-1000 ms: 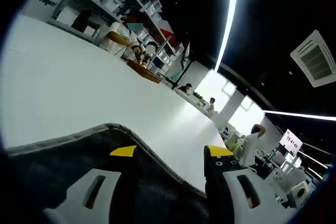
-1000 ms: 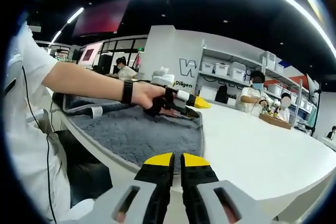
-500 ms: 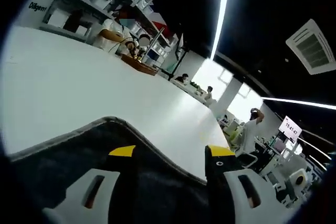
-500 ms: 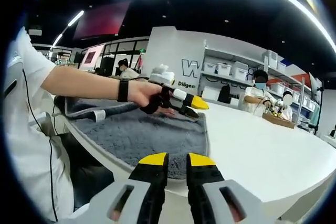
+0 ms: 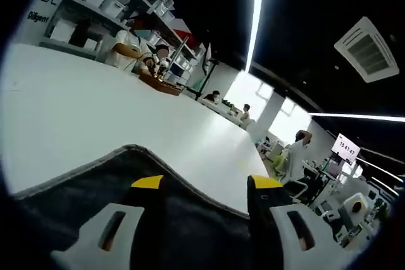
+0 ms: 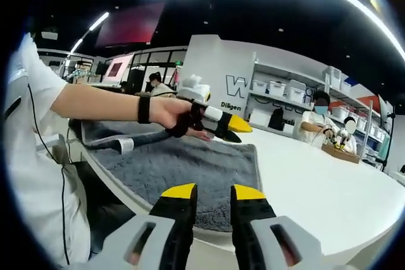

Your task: Open the folded towel by lifting each exposed corner and separating the folded layers until the towel lies flat within the target outline without major curled edges

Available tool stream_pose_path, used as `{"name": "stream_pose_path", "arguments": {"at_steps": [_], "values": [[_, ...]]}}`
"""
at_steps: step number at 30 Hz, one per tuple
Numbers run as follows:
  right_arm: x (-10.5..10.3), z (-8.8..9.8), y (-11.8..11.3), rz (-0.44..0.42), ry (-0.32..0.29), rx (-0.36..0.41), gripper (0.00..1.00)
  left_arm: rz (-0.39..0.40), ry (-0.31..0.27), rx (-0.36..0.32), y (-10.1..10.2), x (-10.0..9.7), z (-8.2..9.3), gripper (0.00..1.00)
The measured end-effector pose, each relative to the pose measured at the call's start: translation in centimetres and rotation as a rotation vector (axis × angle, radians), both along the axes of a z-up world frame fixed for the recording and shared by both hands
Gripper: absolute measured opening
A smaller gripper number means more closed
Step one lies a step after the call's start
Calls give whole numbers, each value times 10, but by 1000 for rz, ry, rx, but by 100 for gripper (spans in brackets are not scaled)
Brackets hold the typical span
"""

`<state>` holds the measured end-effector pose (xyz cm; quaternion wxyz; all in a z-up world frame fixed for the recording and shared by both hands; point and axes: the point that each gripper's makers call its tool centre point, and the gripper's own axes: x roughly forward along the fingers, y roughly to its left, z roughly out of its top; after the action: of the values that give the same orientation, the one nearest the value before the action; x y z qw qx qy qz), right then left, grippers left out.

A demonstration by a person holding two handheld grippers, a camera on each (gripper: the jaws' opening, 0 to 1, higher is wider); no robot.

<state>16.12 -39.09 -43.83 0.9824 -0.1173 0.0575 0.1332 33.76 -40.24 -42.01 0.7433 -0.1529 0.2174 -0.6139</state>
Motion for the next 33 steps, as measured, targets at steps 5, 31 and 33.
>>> {"name": "stream_pose_path", "arguments": {"at_steps": [5, 31, 33], "values": [[1, 3, 5, 16, -1, -4, 17, -5, -32, -4, 11, 0, 8, 51], [13, 31, 48, 143, -48, 9, 22, 11, -158, -44, 73, -17, 35, 53], [13, 32, 50, 146, -46, 6, 22, 10, -161, -42, 77, -19, 36, 53]]}}
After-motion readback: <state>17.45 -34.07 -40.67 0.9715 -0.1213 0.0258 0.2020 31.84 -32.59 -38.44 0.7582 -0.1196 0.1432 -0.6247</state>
